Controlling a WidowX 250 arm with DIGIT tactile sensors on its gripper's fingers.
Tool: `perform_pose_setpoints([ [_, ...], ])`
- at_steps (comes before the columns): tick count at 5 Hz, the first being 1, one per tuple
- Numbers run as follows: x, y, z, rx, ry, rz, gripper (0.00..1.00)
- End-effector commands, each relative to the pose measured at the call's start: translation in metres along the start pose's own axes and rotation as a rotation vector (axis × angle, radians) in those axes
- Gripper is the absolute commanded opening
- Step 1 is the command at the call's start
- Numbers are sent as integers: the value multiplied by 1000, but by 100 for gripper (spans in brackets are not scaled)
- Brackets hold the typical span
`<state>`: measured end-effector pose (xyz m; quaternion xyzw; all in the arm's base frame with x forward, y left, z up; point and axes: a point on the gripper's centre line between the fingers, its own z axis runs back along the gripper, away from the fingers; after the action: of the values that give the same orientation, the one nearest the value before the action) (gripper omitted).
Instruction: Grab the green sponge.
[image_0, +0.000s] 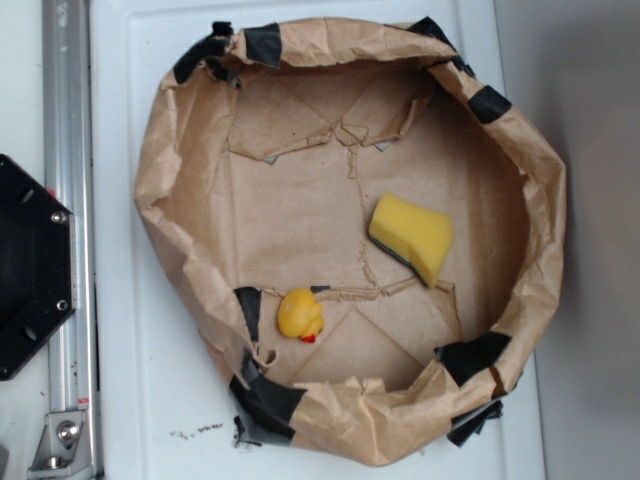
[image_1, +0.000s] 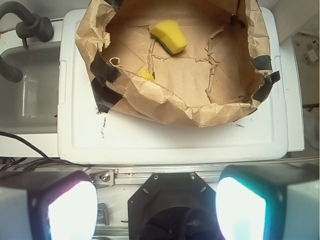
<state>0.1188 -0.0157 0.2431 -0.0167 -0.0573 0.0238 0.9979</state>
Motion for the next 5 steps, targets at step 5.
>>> perform_pose_setpoints([
  [5, 140, 33, -135, 19, -168, -160, 100],
])
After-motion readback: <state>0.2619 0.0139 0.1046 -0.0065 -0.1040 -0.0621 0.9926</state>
